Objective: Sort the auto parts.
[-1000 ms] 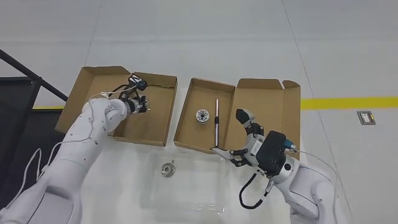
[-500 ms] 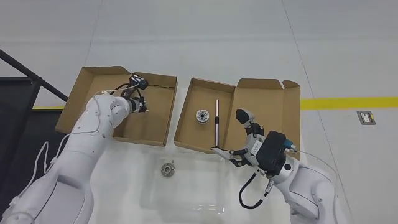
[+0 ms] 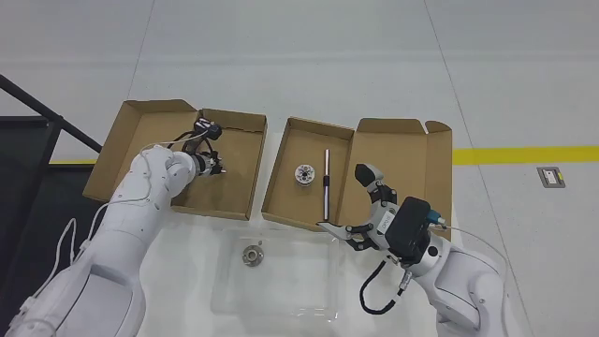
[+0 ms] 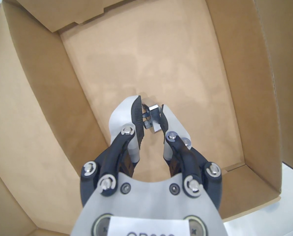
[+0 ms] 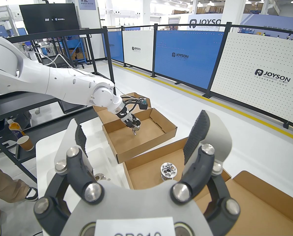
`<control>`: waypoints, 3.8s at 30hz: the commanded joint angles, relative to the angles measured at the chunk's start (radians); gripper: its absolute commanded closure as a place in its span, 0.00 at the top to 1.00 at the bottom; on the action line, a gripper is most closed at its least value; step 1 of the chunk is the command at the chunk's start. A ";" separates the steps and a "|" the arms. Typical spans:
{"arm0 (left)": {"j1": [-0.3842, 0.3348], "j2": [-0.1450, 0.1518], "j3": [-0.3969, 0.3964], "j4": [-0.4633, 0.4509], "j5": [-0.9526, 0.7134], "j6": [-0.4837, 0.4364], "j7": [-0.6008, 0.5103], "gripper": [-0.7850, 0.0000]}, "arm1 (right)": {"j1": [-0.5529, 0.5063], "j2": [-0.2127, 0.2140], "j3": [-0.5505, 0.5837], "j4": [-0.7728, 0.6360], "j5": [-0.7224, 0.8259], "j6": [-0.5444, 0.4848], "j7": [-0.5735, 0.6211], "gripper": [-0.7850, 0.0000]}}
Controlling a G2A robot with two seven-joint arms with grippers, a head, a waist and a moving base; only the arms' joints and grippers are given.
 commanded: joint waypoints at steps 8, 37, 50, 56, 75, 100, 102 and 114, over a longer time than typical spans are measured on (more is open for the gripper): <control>-0.015 0.006 -0.033 0.003 -0.014 -0.029 0.008 0.36 | 0.000 0.000 0.000 0.000 0.000 0.000 0.000 1.00; 0.183 0.211 -0.164 -0.643 -0.321 -0.490 -0.467 0.58 | 0.000 0.000 0.000 0.000 0.000 0.000 0.000 1.00; 0.231 0.261 -0.178 -0.776 -0.366 -0.415 -0.542 1.00 | 0.000 0.000 0.000 0.000 0.000 0.000 0.000 1.00; 0.306 0.282 -0.183 -0.911 -0.431 -0.428 -0.529 1.00 | -0.046 0.006 -0.015 -0.057 -0.058 0.064 -0.013 1.00; 0.197 0.584 0.245 -1.517 -0.973 -0.104 -0.854 1.00 | 0.015 0.020 0.044 0.007 -0.157 0.385 -0.059 1.00; 0.175 0.568 0.437 -1.517 -0.605 -0.003 -0.870 1.00 | -0.049 0.037 0.078 -0.042 -0.198 0.496 -0.027 1.00; 0.176 0.555 0.440 -1.508 -0.575 0.004 -0.846 0.99 | -0.053 0.039 0.080 -0.043 -0.194 0.494 -0.027 1.00; 0.206 0.496 0.476 -1.435 -0.305 0.078 -0.768 1.00 | -0.053 0.053 0.085 -0.045 -0.179 0.484 -0.018 1.00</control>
